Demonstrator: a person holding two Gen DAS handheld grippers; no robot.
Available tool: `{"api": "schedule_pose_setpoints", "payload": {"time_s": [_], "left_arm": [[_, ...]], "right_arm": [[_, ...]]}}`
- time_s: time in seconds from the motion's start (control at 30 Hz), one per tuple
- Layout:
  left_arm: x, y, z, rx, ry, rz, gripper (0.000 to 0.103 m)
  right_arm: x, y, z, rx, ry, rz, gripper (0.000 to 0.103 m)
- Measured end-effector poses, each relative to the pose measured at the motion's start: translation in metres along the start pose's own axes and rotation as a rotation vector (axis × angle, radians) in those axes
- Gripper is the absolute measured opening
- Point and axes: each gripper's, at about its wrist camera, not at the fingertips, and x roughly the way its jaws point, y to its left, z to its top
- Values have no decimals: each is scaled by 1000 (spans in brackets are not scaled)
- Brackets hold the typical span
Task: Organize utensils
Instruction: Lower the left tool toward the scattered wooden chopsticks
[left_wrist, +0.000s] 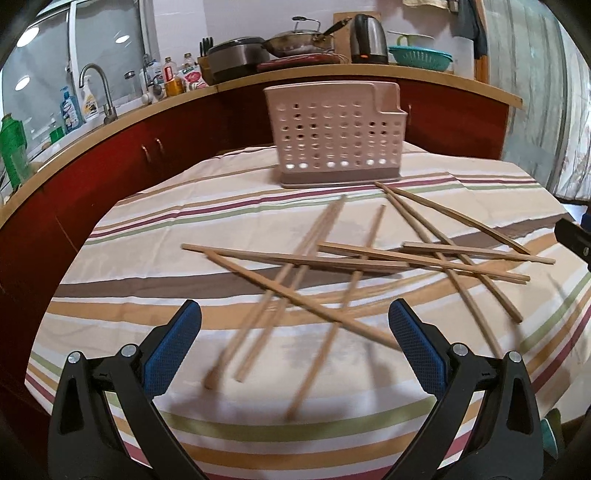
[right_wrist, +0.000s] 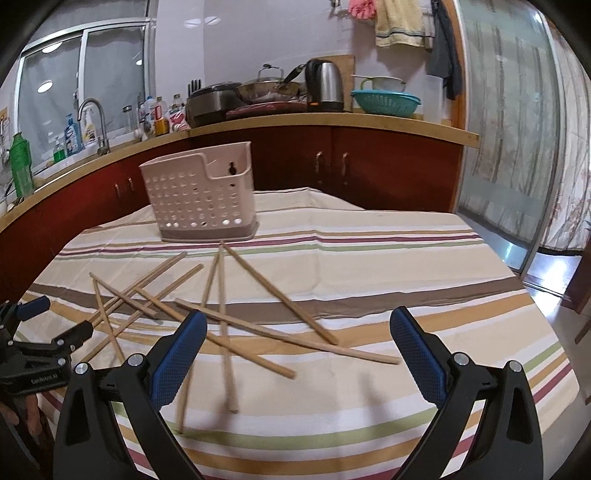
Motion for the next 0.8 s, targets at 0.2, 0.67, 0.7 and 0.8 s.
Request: {"api": "schedule_pose_setpoints", "payload": {"time_s": [0.2, 0.67, 0.7, 0.8], "left_arm": [[7, -33, -3, 37, 38, 14, 99], [24, -31, -25, 66, 119, 69, 99], [23, -24, -27, 57, 123, 77, 99], [22, -7, -30, 33, 136, 95, 99]], "right_arm": [[-6, -30, -2, 41, -11, -16, 97], [-8, -41, -2, 65, -21, -21, 97], [-7, -37, -2, 61, -18, -17, 97], [-5, -29, -2, 43, -11, -13, 97]]}}
